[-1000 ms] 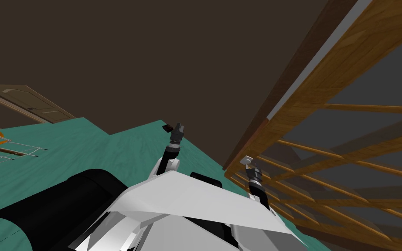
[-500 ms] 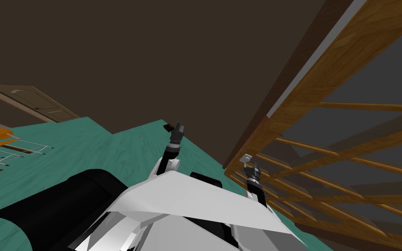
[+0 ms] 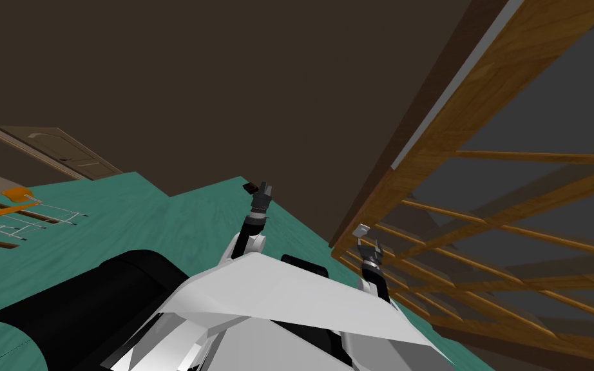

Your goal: Pull the door open

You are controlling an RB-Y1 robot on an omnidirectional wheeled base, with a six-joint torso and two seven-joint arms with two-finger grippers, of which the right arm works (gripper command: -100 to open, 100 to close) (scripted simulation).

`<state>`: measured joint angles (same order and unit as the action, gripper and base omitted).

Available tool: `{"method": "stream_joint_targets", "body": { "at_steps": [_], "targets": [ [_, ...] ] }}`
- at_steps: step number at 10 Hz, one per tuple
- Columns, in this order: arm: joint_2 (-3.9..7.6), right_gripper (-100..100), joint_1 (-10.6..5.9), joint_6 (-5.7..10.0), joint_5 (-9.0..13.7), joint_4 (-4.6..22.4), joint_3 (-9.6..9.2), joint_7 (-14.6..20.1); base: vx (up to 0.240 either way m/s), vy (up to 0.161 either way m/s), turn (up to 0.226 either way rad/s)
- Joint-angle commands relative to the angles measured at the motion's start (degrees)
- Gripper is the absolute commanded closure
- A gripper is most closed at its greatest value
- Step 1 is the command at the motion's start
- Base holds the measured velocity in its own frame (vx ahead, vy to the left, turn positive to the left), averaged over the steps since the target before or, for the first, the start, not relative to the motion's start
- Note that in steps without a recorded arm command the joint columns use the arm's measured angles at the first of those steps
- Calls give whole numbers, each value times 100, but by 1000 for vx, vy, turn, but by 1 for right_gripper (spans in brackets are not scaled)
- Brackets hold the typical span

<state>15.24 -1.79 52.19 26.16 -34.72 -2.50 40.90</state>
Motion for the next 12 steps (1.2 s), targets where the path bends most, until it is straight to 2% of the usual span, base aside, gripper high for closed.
{"method": "stream_joint_targets", "body": {
  "at_steps": [1, 6, 7, 8, 9, 11, 12],
  "targets": [
    [-10, -100, -10, -7, 48, -7, -24, 173, -37, -2, 11],
    [-127, -100, -90, -55, 435, -87, -206, 1029, -60, -9, 22],
    [-127, -100, -90, -55, 435, -87, -206, 1113, -55, 1, 10],
    [-155, -100, -109, -66, 529, -106, -250, 1325, -52, -6, 14],
    [-155, -100, -109, -66, 529, -106, -250, 1348, -46, -7, 11],
    [-209, -100, -147, -89, 710, -144, -335, 1719, -60, -9, 26],
    [-209, -100, -147, -89, 710, -144, -335, 1814, -58, -2, 6]
  ]
}}
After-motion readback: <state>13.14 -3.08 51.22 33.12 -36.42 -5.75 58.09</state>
